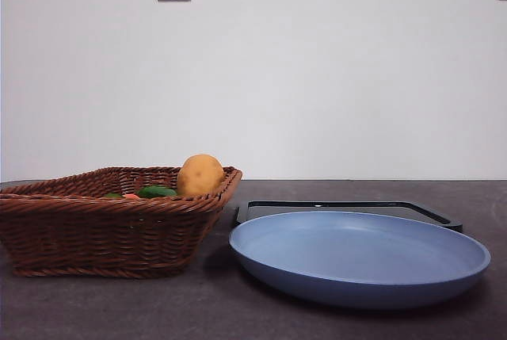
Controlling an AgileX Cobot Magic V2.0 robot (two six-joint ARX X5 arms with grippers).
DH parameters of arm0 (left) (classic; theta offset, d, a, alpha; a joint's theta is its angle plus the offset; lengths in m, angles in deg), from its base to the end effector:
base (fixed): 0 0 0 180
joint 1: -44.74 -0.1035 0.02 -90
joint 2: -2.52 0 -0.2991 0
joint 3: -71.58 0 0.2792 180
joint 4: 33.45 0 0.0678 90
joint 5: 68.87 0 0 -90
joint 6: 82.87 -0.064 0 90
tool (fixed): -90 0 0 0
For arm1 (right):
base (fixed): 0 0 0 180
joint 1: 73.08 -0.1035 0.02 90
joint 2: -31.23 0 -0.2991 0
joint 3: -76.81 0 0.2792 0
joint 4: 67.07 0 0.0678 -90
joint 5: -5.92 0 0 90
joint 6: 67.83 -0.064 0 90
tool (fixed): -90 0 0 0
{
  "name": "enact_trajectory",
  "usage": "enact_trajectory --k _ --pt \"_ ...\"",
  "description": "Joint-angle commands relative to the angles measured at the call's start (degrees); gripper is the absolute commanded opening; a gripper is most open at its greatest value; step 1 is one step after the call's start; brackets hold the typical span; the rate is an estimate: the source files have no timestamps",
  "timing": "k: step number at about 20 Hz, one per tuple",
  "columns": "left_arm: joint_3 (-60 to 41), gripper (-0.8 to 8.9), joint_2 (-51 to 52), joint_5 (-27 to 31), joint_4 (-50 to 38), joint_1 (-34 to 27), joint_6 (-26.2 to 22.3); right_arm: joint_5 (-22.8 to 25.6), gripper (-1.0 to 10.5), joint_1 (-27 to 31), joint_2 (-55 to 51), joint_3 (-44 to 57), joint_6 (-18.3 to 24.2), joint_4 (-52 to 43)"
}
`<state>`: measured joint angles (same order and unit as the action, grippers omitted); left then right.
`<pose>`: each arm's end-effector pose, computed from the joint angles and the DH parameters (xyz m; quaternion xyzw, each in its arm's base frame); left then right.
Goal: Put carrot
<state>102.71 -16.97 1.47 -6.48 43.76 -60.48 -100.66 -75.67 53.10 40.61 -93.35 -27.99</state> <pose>0.1354 -0.0192 0.2258 -0.2133 0.1600 -0.1323 0.9547 0.1293 0.0241 0.2300 0.2382 0.2434 0.1116 0.9336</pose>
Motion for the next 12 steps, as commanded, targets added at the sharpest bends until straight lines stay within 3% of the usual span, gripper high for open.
enact_trajectory --k 1,5,9,12 --pt "4.20 0.06 -5.42 -4.90 -0.07 -0.11 -5.40 -3.98 0.0 -0.09 5.25 -4.52 2.05 1.44" --pt "12.92 0.06 -18.34 -13.22 3.34 0.55 -7.67 -10.67 0.0 -0.09 17.20 -11.04 7.50 5.77" --pt "20.87 0.06 -28.41 -15.17 14.21 3.15 -12.72 -12.74 0.0 -0.09 28.98 -13.90 13.99 9.97" --pt "24.30 0.09 -33.35 -15.34 19.98 6.01 -16.48 -13.51 0.9 -0.13 36.13 -13.90 14.88 9.92"
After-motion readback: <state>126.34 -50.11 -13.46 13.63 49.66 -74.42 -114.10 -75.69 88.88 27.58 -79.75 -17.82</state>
